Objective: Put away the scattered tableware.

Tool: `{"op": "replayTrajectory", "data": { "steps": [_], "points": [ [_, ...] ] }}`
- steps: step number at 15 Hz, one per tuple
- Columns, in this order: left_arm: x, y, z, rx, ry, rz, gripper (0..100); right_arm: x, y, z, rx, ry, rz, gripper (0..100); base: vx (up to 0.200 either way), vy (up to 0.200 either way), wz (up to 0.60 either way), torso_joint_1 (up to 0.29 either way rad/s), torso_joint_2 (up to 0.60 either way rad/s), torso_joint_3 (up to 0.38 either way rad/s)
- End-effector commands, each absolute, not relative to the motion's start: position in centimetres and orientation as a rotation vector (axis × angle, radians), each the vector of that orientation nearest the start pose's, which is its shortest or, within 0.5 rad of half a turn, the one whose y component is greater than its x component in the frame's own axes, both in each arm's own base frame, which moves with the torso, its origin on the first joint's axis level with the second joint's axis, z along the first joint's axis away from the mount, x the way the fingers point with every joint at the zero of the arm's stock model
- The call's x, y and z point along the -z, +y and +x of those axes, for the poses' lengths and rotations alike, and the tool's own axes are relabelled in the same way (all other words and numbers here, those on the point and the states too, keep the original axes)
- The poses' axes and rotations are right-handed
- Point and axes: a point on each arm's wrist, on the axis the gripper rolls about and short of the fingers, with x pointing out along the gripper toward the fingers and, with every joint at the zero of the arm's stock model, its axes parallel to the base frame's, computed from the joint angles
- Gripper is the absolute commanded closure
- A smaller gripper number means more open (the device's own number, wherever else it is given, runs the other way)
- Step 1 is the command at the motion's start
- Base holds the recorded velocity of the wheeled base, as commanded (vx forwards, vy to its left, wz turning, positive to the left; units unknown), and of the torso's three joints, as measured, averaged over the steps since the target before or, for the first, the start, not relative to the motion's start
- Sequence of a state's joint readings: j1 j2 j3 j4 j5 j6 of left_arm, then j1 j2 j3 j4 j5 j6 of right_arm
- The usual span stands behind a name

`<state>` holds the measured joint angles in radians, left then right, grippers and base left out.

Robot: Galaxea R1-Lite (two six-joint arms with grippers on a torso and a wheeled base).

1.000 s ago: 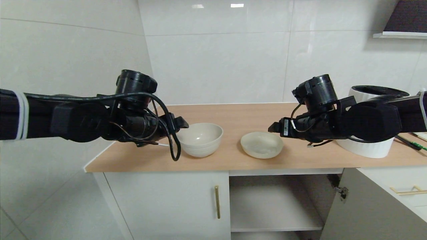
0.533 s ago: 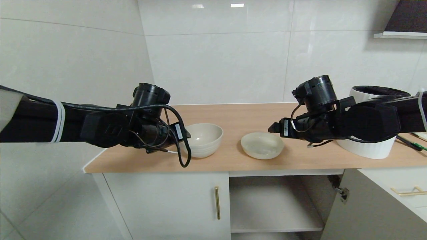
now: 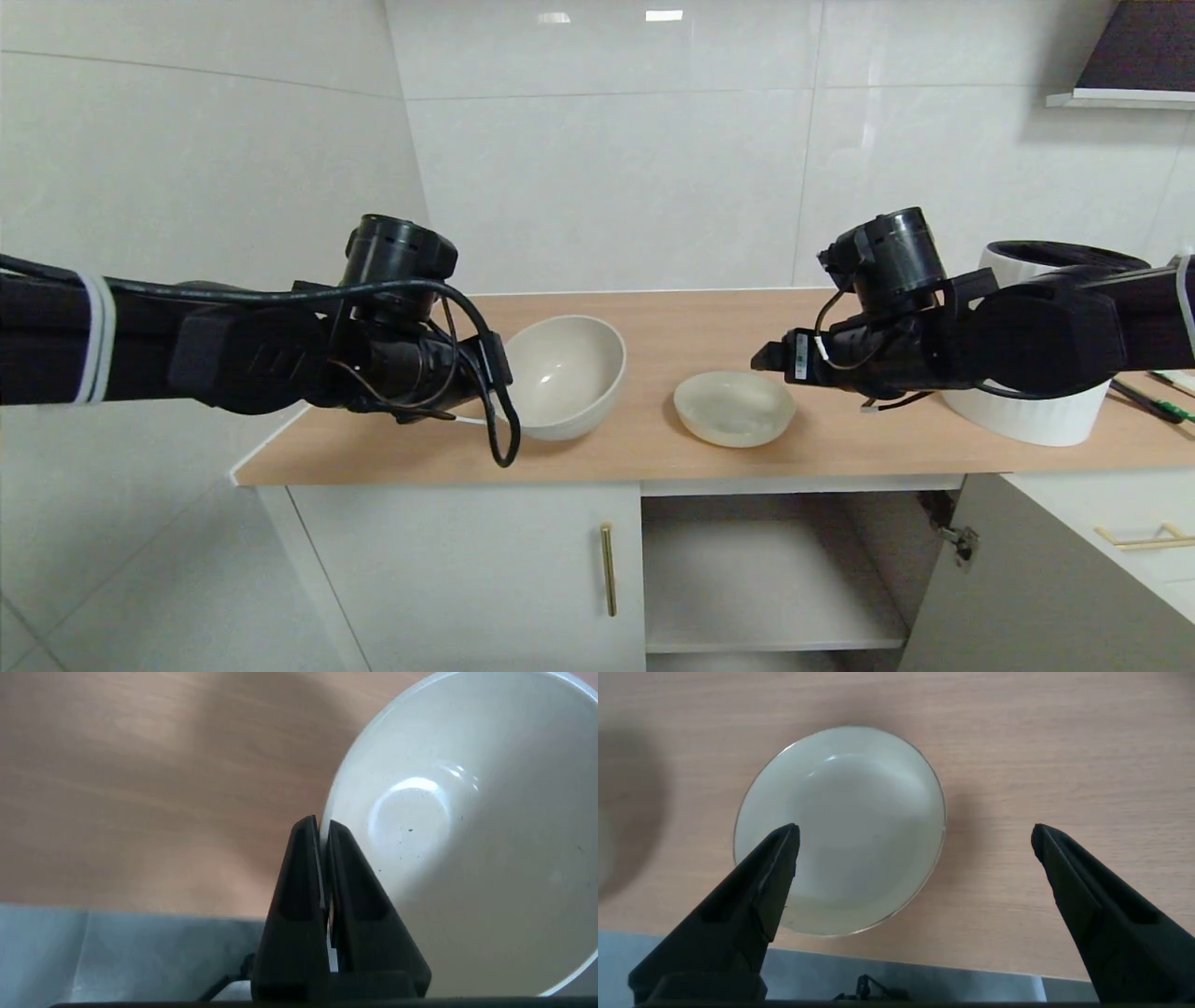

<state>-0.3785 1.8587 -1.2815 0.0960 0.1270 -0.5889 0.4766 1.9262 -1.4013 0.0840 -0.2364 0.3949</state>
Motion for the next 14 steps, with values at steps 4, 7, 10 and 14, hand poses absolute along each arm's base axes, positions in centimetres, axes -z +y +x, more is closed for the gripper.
{"op": "replayTrajectory", "data": {
  "steps": [4,7,10,14],
  "points": [
    [-21.7,-12.4,30.3,0.129,0.664,-0.426,100,-17.6,16.6,35.9,-0.065,0.675,0.143,0,0.000,0.000,0.00,0.000,0.00,0.000],
    [-21.8,-12.3,30.1,0.132,0.664,-0.427,100,-16.2,16.4,37.0,-0.014,0.723,0.116,0,0.000,0.000,0.00,0.000,0.00,0.000],
    [-21.7,-12.3,30.1,0.132,0.665,-0.426,100,-15.8,16.5,37.1,-0.013,0.733,0.107,0,0.000,0.000,0.00,0.000,0.00,0.000],
    [-22.5,-12.1,29.5,0.142,0.645,-0.433,100,-15.5,16.6,37.2,-0.020,0.743,0.106,100,0.000,0.000,0.00,0.000,0.00,0.000]
  ]
}}
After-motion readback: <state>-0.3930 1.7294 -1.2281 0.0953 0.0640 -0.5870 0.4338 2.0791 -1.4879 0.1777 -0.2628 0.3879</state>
